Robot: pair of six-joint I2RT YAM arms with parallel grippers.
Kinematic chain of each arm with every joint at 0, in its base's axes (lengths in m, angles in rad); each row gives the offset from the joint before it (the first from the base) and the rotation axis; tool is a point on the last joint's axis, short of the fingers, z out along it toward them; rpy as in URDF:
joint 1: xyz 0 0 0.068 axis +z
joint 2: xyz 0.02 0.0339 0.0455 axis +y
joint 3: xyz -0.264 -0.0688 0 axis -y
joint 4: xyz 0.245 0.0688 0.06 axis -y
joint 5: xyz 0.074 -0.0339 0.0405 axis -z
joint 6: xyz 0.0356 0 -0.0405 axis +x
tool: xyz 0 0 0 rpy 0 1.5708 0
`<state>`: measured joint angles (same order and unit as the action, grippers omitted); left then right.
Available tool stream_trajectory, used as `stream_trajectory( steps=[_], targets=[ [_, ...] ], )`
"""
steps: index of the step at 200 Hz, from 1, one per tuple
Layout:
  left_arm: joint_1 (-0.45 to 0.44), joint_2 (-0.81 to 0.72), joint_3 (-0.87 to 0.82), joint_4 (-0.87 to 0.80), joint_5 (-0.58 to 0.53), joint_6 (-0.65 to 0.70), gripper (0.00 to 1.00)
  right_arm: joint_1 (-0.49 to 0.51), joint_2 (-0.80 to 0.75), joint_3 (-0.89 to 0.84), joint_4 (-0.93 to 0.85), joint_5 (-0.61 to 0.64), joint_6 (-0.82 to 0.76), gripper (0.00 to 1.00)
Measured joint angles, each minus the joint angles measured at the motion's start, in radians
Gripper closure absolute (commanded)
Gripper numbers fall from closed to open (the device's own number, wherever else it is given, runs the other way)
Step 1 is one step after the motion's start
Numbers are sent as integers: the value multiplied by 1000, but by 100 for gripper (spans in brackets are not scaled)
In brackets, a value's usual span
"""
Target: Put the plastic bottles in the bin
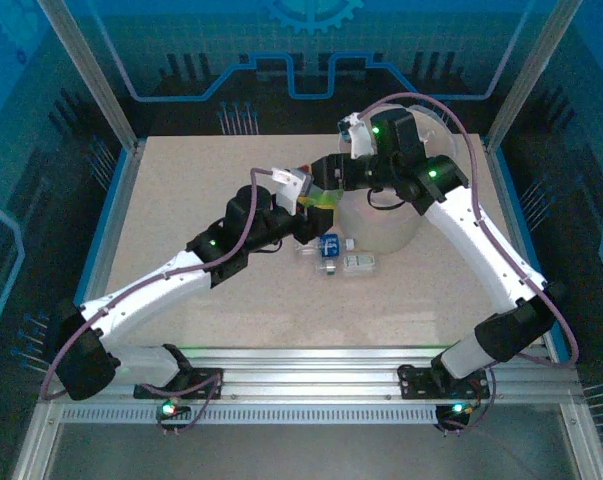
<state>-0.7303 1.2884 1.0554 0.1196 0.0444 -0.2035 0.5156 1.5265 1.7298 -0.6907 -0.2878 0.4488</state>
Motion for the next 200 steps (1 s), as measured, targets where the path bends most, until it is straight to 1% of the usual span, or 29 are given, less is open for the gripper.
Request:
stream_trajectory(
  steps=[13, 36, 61, 93, 131, 179, 200],
  targets=[
    [0, -21, -9, -1, -5, 0, 1, -9, 1, 12, -8, 10, -1, 54],
    [0, -89, -34, 0, -20, 1, 1, -55, 1, 52, -11, 27, 0, 55],
    [0, -167, -71, 26, -38, 2, 1, -126, 1, 99, 3, 39, 13, 55],
    [0, -242, -135, 51, -88, 2, 1, -219, -3, 111, 57, 55, 75, 54],
    [0, -266, -171, 50, -134, 4, 1, -266, -9, 111, 94, 166, 132, 53],
    [0, -274, -189, 49, -159, 4, 1, -303, -37, 80, 152, 326, 202, 53],
    [0, -275, -190, 49, -162, 3, 1, -309, -37, 72, 169, 373, 224, 52]
  ],
)
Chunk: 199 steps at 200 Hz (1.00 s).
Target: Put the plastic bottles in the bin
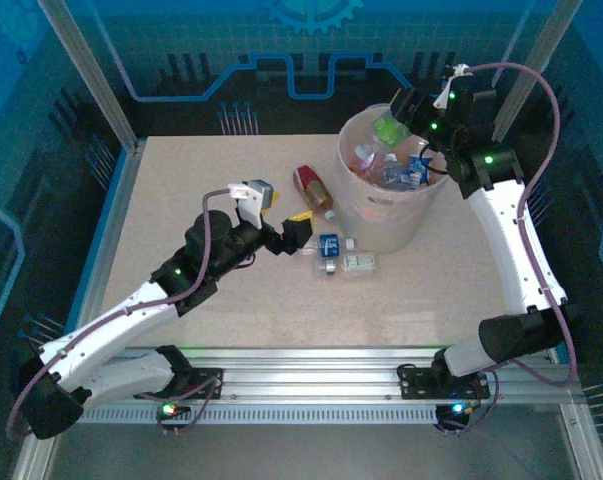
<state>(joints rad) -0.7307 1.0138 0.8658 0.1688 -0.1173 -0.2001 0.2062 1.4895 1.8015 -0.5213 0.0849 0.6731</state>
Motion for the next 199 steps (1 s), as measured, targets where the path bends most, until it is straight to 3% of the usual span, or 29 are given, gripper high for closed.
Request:
stream_trajectory(
  steps=[106, 163, 199],
  targets=[
    [0, -2, -6, -2, -25, -3, 1, -5, 160, 12, 1, 35, 32, 47],
    [0, -2, -6, -3, -42, -3, 1, -5, 182, 12, -25, 46, 19, 24],
    [0, -2, -10, -3, -50, -3, 1, -5, 139, -38, -48, 108, -11, 16]
  ],
)
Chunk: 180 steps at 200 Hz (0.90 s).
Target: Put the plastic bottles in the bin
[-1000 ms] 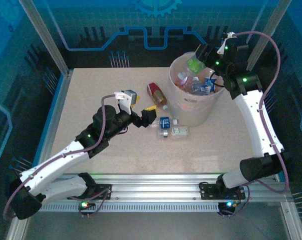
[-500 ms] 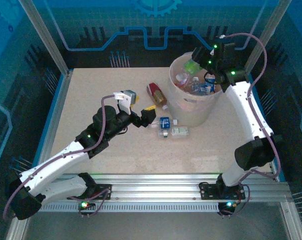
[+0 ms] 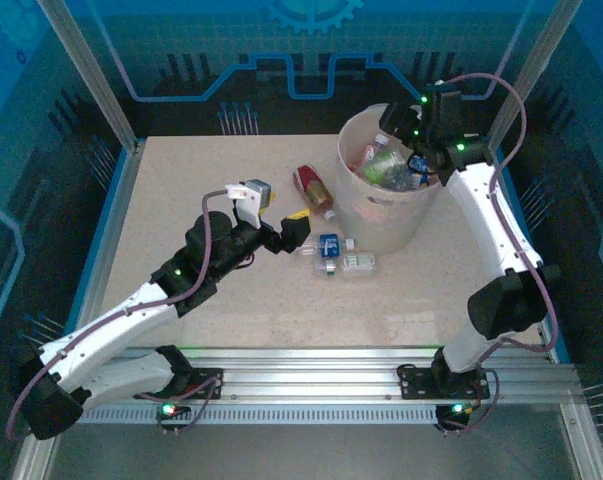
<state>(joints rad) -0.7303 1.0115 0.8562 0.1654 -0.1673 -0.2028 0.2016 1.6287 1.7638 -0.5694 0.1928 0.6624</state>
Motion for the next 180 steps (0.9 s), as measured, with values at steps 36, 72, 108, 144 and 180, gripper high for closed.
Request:
stream_trajectory(
  steps=[36, 72, 108, 144, 180],
  targets=[
    [0, 0, -3, -2, -2, 0, 1, 0, -63, -45, -25, 62, -32, 16],
    [0, 0, -3, -3, -12, 0, 1, 0, -100, -61, -50, 89, -69, 18],
    [0, 0, -4, -3, -31, -1, 1, 0, -95, -60, -101, 86, -138, 27],
    [0, 2, -6, -3, -39, -5, 1, 0, -16, -10, -173, 65, -207, 41],
    [0, 3, -6, -4, -46, -8, 1, 0, 34, 32, -197, 75, -238, 52]
  ],
)
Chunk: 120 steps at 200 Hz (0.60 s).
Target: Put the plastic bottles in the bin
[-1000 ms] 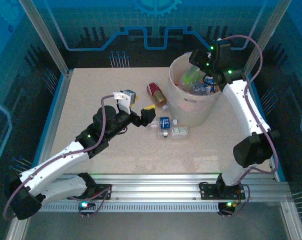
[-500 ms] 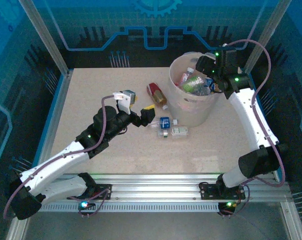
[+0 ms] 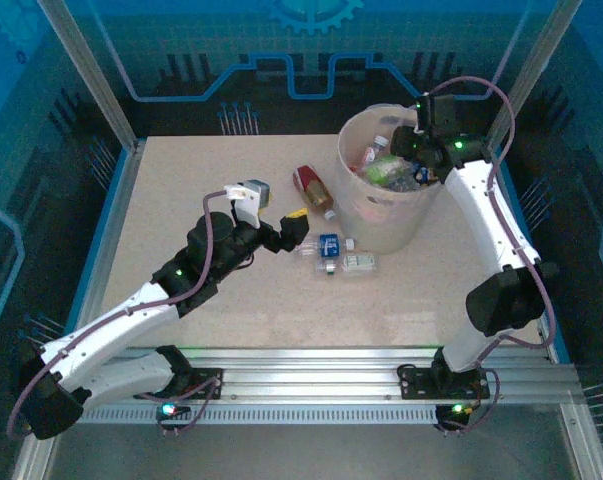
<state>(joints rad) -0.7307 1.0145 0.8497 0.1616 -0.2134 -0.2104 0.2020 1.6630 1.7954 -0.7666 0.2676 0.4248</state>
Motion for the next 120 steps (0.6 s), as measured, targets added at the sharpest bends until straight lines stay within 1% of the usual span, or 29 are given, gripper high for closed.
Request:
stream_trajectory(
  steps=[15, 54, 93, 120],
  targets=[
    [0, 0, 0, -1, -7, 0, 1, 0, 3, 0, -37, 27, -8, 51],
    [0, 18, 0, -36, -56, -9, 1, 0, 24, 26, -88, 100, -23, 41],
    [1, 73, 23, -109, -129, -45, 1, 0, 28, 88, -150, 80, -50, 33],
    [22, 103, 47, -137, -148, -92, 1, 0, 30, 162, -180, 37, -64, 26]
  ],
)
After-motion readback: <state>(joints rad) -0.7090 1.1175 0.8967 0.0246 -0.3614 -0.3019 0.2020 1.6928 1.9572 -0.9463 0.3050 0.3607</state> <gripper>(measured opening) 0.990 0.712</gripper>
